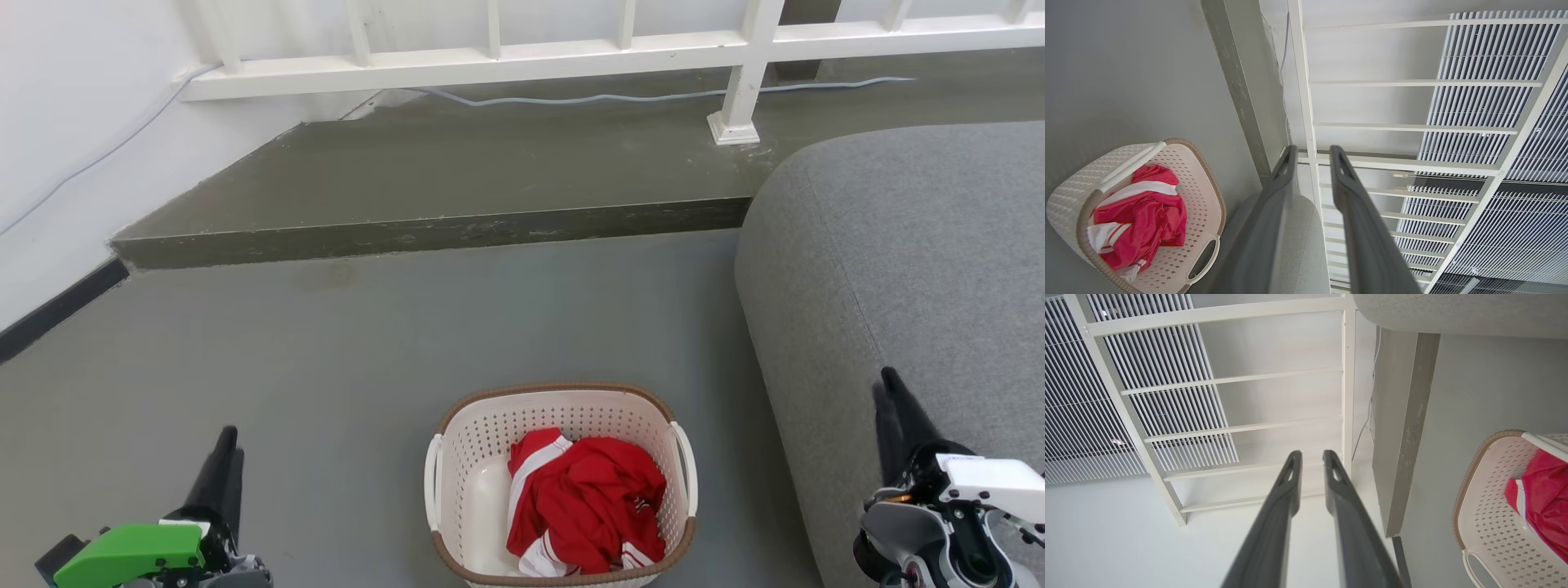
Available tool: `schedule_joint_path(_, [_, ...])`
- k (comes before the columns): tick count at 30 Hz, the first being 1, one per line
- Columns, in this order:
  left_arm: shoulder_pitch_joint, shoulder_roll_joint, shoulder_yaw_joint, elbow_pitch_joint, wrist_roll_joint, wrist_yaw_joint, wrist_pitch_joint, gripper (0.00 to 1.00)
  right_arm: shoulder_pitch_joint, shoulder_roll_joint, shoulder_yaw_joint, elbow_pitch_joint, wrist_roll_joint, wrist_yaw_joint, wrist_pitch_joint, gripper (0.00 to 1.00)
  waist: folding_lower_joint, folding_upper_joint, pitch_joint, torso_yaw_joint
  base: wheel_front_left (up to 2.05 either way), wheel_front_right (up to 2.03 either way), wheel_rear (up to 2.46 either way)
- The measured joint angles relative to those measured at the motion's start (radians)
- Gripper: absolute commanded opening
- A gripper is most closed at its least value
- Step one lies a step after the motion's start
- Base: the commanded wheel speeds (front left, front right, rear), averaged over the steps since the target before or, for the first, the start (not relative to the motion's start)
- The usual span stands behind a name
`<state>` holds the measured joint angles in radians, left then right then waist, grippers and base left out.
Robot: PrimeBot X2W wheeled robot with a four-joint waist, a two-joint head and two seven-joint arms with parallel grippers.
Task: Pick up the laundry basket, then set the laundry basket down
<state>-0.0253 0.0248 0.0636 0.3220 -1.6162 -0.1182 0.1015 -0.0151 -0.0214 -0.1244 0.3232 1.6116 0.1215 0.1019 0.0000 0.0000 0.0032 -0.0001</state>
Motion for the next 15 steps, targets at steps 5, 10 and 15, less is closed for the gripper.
schedule_joint_path(5, [0.006, -0.004, -0.002, -0.001, 0.0, 0.0, -0.006, 1.0, 0.006, 0.003, 0.002, -0.004, 0.0, 0.0, -0.001, 1.0, 0.0, 0.0, 0.001, 0.0, 0.0, 0.0, 0.0])
schedule_joint_path(10, [0.006, -0.003, -0.006, -0.008, 0.009, 0.0, -0.018, 1.0, 0.006, 0.003, 0.008, -0.022, -0.003, 0.0, -0.006, 1.0, 0.0, 0.0, 0.001, 0.0, 0.0, 0.0, 0.0])
schedule_joint_path(15, [0.005, -0.003, -0.018, -0.019, 0.026, 0.0, -0.044, 1.0, 0.005, 0.001, 0.022, -0.041, -0.026, 0.0, -0.015, 1.0, 0.0, 0.0, 0.003, 0.0, 0.0, 0.0, 0.0])
